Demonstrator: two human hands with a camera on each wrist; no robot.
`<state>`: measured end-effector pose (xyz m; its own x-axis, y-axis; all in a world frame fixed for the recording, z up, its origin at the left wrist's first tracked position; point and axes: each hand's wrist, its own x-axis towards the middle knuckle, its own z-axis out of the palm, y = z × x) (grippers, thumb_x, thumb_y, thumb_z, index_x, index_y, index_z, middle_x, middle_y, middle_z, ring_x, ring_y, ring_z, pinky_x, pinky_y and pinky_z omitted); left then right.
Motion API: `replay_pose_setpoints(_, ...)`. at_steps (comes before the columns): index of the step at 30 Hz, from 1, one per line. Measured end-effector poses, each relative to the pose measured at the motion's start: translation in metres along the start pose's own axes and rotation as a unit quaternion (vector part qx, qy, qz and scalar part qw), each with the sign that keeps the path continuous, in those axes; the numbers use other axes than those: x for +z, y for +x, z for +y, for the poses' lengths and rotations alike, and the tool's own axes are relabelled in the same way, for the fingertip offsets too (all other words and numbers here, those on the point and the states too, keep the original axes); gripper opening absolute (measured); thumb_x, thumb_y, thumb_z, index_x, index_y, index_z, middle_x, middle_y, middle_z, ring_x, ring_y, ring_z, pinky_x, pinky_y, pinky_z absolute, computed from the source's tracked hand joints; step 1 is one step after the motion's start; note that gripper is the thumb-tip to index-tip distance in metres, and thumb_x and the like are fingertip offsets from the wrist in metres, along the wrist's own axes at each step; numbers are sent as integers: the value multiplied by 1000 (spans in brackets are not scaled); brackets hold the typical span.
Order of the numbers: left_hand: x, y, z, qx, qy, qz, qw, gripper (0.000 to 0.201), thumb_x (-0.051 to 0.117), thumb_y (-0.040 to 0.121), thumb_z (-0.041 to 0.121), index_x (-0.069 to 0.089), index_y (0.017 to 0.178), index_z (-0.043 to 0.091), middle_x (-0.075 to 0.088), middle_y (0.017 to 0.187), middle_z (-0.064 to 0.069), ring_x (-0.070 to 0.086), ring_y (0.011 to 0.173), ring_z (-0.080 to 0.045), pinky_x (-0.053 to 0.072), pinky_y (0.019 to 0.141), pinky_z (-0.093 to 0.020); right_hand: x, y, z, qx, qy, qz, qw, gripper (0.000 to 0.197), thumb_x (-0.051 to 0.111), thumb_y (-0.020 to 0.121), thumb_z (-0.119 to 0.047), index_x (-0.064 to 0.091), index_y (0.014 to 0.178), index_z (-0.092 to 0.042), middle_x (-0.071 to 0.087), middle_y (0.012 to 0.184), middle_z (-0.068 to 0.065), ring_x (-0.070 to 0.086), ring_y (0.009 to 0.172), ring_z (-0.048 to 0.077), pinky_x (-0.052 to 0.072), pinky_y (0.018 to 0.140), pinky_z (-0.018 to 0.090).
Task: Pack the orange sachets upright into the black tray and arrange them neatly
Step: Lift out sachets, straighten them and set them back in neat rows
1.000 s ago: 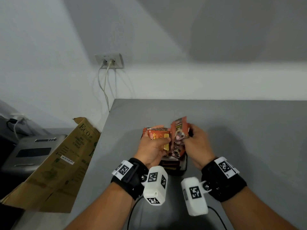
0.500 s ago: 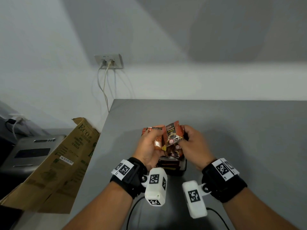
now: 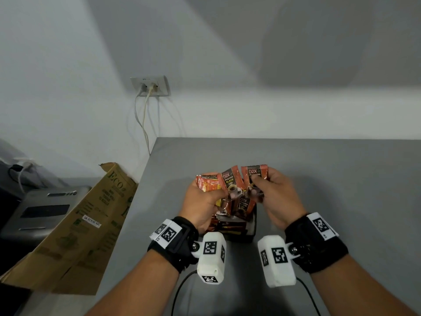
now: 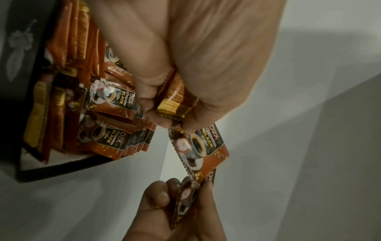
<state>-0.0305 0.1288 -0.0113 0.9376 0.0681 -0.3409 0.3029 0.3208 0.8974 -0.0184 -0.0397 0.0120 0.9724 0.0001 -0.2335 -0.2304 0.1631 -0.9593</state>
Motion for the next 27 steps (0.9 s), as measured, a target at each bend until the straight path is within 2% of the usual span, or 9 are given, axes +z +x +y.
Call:
replay_pose_setpoints(4,-4,-1,1,0,3,-8,1000,41,69,78,-17,60,113,3,76,97,-14,75,80,-22,54,57,-30,-8,4,0,6,56,27,998,16,53,100,-6,69,105,-6,67,79,8,53,63,15,47,66,33)
replay_pose_setpoints(7,-2,-1,-1,-1,3,-14,1000,46,73,75,-16,59,117,-2,75,98,-17,73,82,-26,54,62,-33,-5,0,4,27,-28,-48,998,19,53,101,-8,71,107,-9,72,86,10,59,64,13,53,65,28)
replay_pose_setpoints(9,2,-3,-2,2,-3,-28,1000,35,67,81,-15,61,114,-4,72,100,-23,72,82,-31,55,64,-36,1,-2,8,40,-72,-79,993,19,53,101,-8,71,105,-8,76,90,10,65,69,18,56,67,29)
replay_pose_setpoints(11,2,-3,0,-23,-40,-28,999,27,54,90,-11,61,114,-1,71,99,-23,71,79,-31,57,67,-42,3,0,10,40,-50,-50,997,20,52,102,-11,71,106,-8,77,94,11,67,76,23,57,71,33)
replay_pose_setpoints(13,0,-2,3,-45,-83,-33,995,30,46,93,-8,58,119,2,71,100,-23,70,81,-34,58,70,-47,0,3,8,40,17,-11,999,19,51,102,-11,68,109,-7,75,90,10,62,69,20,55,62,30)
replay_pose_setpoints(20,2,-2,-2,-13,-32,-30,999,35,67,89,-4,58,122,2,73,99,-15,73,85,-30,60,69,-43,2,-1,9,30,27,-83,996,15,54,100,-6,69,105,-8,75,97,12,68,85,26,54,75,38)
replay_pose_setpoints(22,3,1,-2,-16,-20,-17,1000,34,72,89,9,60,121,4,74,99,-12,73,83,-24,59,68,-40,3,-2,11,-24,-28,-47,998,11,58,98,-8,67,104,-12,75,96,8,70,86,26,57,75,40)
replay_pose_setpoints(24,2,2,-2,-34,-41,-4,999,47,75,85,32,61,122,7,72,95,-8,70,76,-19,56,62,-35,-2,-2,9,-139,-163,16,977,5,61,97,-14,64,98,-18,73,90,4,70,82,21,58,74,39)
replay_pose_setpoints(27,0,5,2,-52,-98,-39,993,57,80,77,45,64,117,8,71,95,-12,67,77,-22,53,63,-33,-5,-6,8,-307,-363,-20,880,9,64,94,-17,63,96,-26,64,91,-4,60,84,11,50,76,25)
